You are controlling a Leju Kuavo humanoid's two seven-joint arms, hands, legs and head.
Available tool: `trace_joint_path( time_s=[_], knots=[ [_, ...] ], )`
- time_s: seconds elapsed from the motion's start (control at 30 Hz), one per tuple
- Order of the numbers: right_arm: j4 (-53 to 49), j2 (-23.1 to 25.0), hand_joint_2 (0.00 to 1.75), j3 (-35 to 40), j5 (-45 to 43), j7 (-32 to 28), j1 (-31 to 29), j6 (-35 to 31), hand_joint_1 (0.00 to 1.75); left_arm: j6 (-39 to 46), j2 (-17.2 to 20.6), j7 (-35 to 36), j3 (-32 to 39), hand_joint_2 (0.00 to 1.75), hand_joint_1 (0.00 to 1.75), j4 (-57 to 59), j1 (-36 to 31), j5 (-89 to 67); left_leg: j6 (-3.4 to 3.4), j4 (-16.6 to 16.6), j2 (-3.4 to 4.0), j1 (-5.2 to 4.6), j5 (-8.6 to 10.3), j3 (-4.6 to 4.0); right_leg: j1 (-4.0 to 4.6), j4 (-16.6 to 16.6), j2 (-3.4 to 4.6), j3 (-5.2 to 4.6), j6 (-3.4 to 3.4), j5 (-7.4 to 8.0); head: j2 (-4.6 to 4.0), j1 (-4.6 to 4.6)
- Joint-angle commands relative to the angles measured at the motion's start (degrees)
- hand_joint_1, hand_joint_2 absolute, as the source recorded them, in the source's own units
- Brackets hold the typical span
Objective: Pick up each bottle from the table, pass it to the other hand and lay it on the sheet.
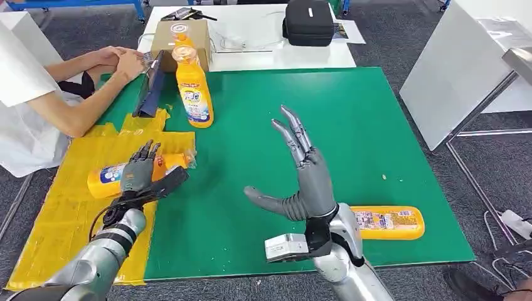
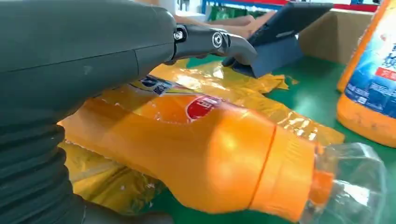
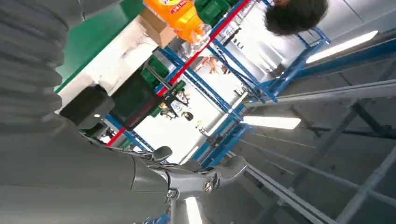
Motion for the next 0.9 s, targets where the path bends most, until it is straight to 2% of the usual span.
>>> trace_joint_path(
  time_s=[0.03,0.07,0.17,0.23,0.27,0.33,0.4,0.47,0.6,0.63,0.7,0.83,0.9],
  knots=[
    [3.80,-0.49,1.75,-0.52,0.33,0.50,-1.36,1.28,0.00,-12.14,-3.08,-12.25,5.76,1.75,0.00,-0.92,0.71,14.03,-0.08,-0.01,-0.04,0.11,-0.09,0.26,0.09,-0.06,0.14,0.28,-0.14,-0.07,0.00,0.00],
    [3.83,-0.52,1.75,-0.60,0.37,0.44,-1.28,1.32,0.00,-12.64,-3.45,-14.40,6.07,1.75,0.00,-2.48,1.39,15.96,-0.05,-0.04,-0.07,0.05,-0.04,0.24,0.03,-0.06,0.08,0.27,-0.10,-0.04,0.00,0.00],
    [3.79,-0.57,1.75,-0.68,0.39,0.40,-1.14,1.34,0.00,-13.09,-3.63,-14.32,5.54,1.75,0.00,-3.57,1.94,16.32,-0.08,-0.01,-0.18,0.12,-0.10,0.50,0.09,-0.07,0.09,0.58,-0.18,-0.10,0.00,-0.02],
    [3.39,-0.65,1.75,-1.01,0.73,0.35,-0.50,1.38,0.00,-14.16,-4.93,-20.67,5.86,1.75,0.00,-10.50,4.75,23.29,-0.04,-0.02,-0.14,0.06,-0.03,0.32,0.04,-0.06,0.04,0.38,-0.10,-0.03,0.00,-0.02],
    [3.16,-0.80,1.75,-1.21,1.17,0.46,0.00,1.41,0.00,-16.02,-5.91,-22.86,5.09,1.75,0.00,-17.82,7.69,28.49,-0.05,-0.01,-0.15,0.11,-0.07,0.39,0.08,-0.08,0.09,0.47,-0.14,-0.05,0.00,0.02],
    [2.85,-1.16,1.75,-1.77,2.53,1.20,0.94,1.39,0.00,-17.31,-6.23,-22.06,1.28,1.75,0.00,-33.42,14.33,33.88,-0.05,-0.01,-0.12,0.13,-0.10,0.43,0.10,-0.09,0.13,0.50,-0.14,-0.08,0.00,0.02],
    [3.01,-1.73,1.75,-2.13,2.83,2.13,1.47,2.43,0.00,-17.66,-5.92,-19.89,-0.82,1.75,0.00,-42.11,17.84,36.23,-0.04,0.03,-0.05,0.13,-0.16,0.39,0.11,-0.08,0.20,0.44,-0.13,-0.09,0.00,0.00],
    [4.32,-3.47,1.75,-2.28,4.34,4.97,1.86,6.42,0.00,-17.25,-5.72,-19.59,-2.03,1.75,0.00,-50.51,21.88,38.94,-0.04,0.03,-0.08,0.11,-0.12,0.34,0.10,-0.05,0.14,0.36,-0.11,-0.08,0.00,0.00],
    [5.16,-4.20,1.75,-2.98,5.03,4.45,2.90,7.08,0.00,-17.77,-5.46,-19.17,-2.46,1.75,0.00,-55.05,25.10,40.34,-0.11,0.09,0.06,0.20,-0.38,0.65,0.16,-0.05,0.34,0.67,-0.21,-0.29,0.00,-0.02],
    [5.06,-5.80,1.75,-2.51,6.58,5.59,3.60,9.56,0.00,-18.07,-5.85,-19.73,-2.17,1.75,0.00,-56.64,26.44,41.90,-0.13,0.11,0.07,0.23,-0.42,0.68,0.19,-0.03,0.38,0.71,-0.23,-0.31,0.00,0.00],
    [5.17,-7.37,1.75,-3.06,6.46,5.44,4.95,10.76,0.00,-18.26,-6.08,-19.75,-2.20,1.75,0.00,-58.51,28.16,42.51,-0.06,0.00,-0.06,0.11,-0.21,0.33,0.09,-0.10,0.10,0.38,-0.09,-0.15,0.00,0.02],
    [5.31,-7.85,1.75,-3.17,6.93,5.27,5.23,11.31,0.00,-18.45,-6.19,-19.82,-2.21,1.75,0.00,-58.86,28.45,42.89,-0.05,-0.01,-0.12,0.08,-0.19,0.25,0.06,-0.09,0.08,0.31,0.02,-0.20,0.00,0.00],
    [4.79,-9.72,1.75,-3.77,9.25,5.98,7.11,11.61,0.00,-18.86,-6.69,-19.41,-2.27,1.75,0.00,-59.95,29.92,43.57,-0.09,0.07,-0.17,0.15,-0.34,0.43,0.12,-0.06,0.16,0.53,-0.06,-0.33,0.00,0.02]
  ],
)
